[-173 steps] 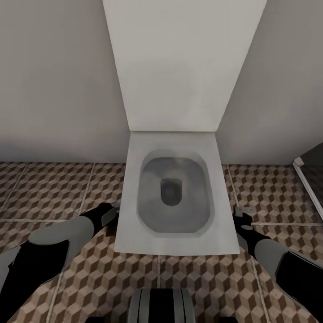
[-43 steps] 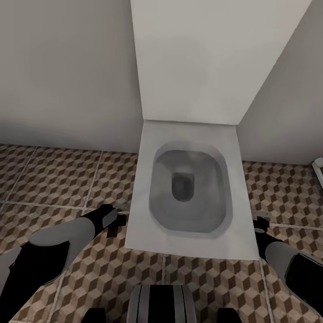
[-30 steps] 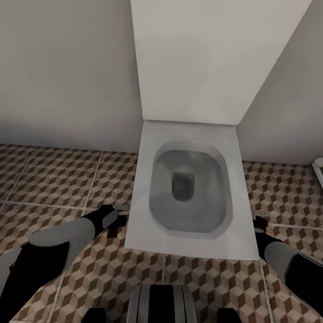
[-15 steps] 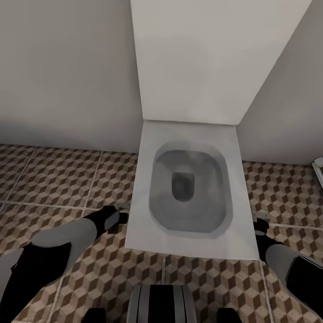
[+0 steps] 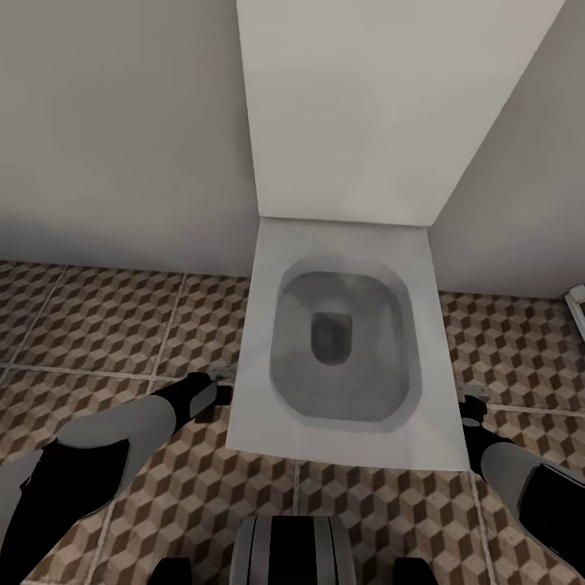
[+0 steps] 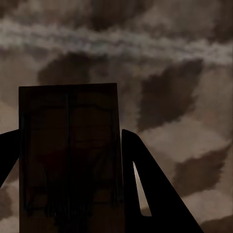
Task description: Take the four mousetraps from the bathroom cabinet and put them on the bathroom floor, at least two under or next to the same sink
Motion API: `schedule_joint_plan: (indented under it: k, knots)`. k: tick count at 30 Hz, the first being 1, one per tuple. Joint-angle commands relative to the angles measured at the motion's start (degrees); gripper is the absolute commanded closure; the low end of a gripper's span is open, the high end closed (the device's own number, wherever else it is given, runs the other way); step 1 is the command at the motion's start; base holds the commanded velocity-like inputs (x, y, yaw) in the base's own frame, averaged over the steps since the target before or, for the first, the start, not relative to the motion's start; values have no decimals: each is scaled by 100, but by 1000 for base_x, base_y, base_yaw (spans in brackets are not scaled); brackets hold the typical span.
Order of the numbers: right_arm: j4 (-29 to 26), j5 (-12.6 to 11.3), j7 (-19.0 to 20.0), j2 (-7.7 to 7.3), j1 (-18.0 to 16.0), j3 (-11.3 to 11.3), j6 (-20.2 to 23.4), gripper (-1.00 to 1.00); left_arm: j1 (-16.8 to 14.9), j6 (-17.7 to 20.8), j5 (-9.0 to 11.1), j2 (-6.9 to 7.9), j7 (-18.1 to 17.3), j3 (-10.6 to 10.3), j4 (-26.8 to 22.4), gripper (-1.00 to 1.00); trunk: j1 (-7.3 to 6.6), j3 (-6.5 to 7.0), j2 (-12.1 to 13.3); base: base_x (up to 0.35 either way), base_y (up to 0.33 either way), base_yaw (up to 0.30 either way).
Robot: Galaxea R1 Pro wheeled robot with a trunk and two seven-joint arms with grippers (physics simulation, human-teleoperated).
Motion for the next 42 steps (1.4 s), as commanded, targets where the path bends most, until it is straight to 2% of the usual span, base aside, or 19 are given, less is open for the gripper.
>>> schedule_joint_plan:
  k: [1,16,20,23,24,27,34,42]
  knots:
    - [5,-52,7,1,-1,48,-15,100,-5,13,27,2,49,-33,-15,100,-1,-3,-1,0,0,0]
    - [34,-61,1,-16,-1,49,-15,100,1,11,27,2,48,-33,-22,100,-1,-3,-1,0,0,0]
    - [0,-54,9,-227,-1,50,-4,100,27,10,15,-26,55,-33,-18,100,-1,-3,-1,0,0,0]
    - [12,-72,238,-366,12,55,53,100,36,9,11,-89,78,-33,-8,100,-1,-3,-1,0,0,0]
    - [19,-106,704,-556,16,33,215,100,38,9,12,-110,351,-33,-8,100,-1,-3,-1,0,0,0]
    - [22,-119,1002,-710,24,10,503,100,53,9,28,-140,871,-33,-96,100,-1,-3,-1,0,0,0]
    - [15,-118,1058,-734,18,4,547,100,77,7,36,-148,994,-33,-336,100,-1,-3,-1,0,0,0]
    - [14,-114,1053,-720,19,4,521,100,83,-233,36,-132,989,-33,-365,100,-1,-3,-1,0,0,0]
